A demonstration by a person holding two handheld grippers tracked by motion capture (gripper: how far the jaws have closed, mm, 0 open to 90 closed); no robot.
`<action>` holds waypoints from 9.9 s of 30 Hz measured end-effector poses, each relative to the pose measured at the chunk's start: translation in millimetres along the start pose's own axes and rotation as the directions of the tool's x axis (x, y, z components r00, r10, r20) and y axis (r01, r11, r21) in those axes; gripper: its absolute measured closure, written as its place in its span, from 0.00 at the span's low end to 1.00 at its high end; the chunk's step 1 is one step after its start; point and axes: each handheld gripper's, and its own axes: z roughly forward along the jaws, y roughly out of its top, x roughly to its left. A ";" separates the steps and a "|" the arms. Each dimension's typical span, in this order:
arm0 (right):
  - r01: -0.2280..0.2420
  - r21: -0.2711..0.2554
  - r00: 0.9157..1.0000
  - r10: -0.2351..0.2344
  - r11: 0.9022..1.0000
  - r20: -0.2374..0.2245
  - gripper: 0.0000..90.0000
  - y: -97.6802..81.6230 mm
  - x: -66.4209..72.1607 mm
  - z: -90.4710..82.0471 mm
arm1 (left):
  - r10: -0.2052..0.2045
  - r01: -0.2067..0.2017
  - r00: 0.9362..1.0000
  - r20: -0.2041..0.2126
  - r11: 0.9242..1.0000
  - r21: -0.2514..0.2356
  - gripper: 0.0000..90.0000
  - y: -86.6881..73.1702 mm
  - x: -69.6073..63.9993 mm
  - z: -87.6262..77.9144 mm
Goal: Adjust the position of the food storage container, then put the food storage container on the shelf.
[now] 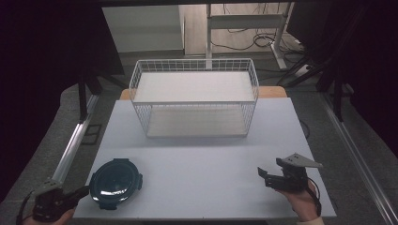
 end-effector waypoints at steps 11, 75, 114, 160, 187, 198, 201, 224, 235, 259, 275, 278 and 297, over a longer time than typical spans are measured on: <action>-0.002 0.009 1.000 0.002 1.000 0.010 0.21 -1.3 -1.6 0.0 | -0.018 0.018 1.000 -0.009 0.999 0.045 0.99 -12.6 5.7 4.4; -0.001 0.031 1.000 0.001 1.000 0.008 0.21 -0.5 -1.5 7.1 | 0.165 -0.188 0.975 0.149 0.970 0.154 1.00 60.9 -99.1 112.4; 0.002 0.030 1.000 -0.002 1.000 0.003 0.21 0.2 -2.7 6.3 | 0.305 -0.353 0.916 0.259 0.921 0.164 1.00 84.1 -184.6 149.1; 0.028 -0.014 0.991 -0.030 0.999 -0.132 0.19 8.6 14.2 4.4 | 0.147 -0.148 0.955 0.257 0.989 -0.017 0.32 95.0 -141.9 97.8; -0.068 0.050 0.967 0.078 0.996 -0.243 0.14 28.1 38.4 18.8 | 0.023 -0.043 0.899 0.438 0.998 0.035 0.19 104.0 -161.3 114.3; -0.167 0.157 0.931 0.208 0.973 -0.299 0.12 41.8 54.4 57.4 | -0.068 -0.004 0.844 0.532 0.991 0.132 0.19 109.8 -180.8 147.7; -0.184 0.167 0.923 0.228 0.969 -0.310 0.12 41.0 52.8 59.7 | -0.062 -0.011 0.848 0.527 0.991 0.134 0.19 108.9 -182.1 149.6; -0.400 0.315 0.803 0.495 0.861 -0.333 0.14 13.4 60.9 87.9 | -0.172 0.008 0.749 0.640 0.968 0.252 0.25 108.6 -183.7 197.3; -0.477 0.299 0.765 0.558 0.827 -0.321 0.30 11.0 58.4 82.5 | -0.238 0.075 0.740 0.629 0.959 0.275 0.35 107.0 -181.8 196.3; -0.441 0.243 0.774 0.504 0.864 -0.383 0.41 9.8 60.2 62.8 | -0.174 0.079 0.742 0.648 0.982 0.173 0.51 97.2 -184.7 162.2; -0.297 0.090 0.851 0.306 0.951 -0.427 0.41 33.3 68.9 33.8 | -0.057 0.020 0.752 0.657 0.998 0.063 0.51 107.6 -196.1 128.4; -0.282 0.067 0.858 0.283 0.957 -0.429 0.41 37.2 70.2 29.5 | -0.049 0.018 0.752 0.658 0.998 0.053 0.51 109.1 -197.1 125.2; -0.208 0.019 0.879 0.195 0.978 -0.434 0.41 56.9 70.5 21.3 | 0.005 -0.017 0.754 0.657 1.000 0.011 0.50 123.9 -198.9 114.6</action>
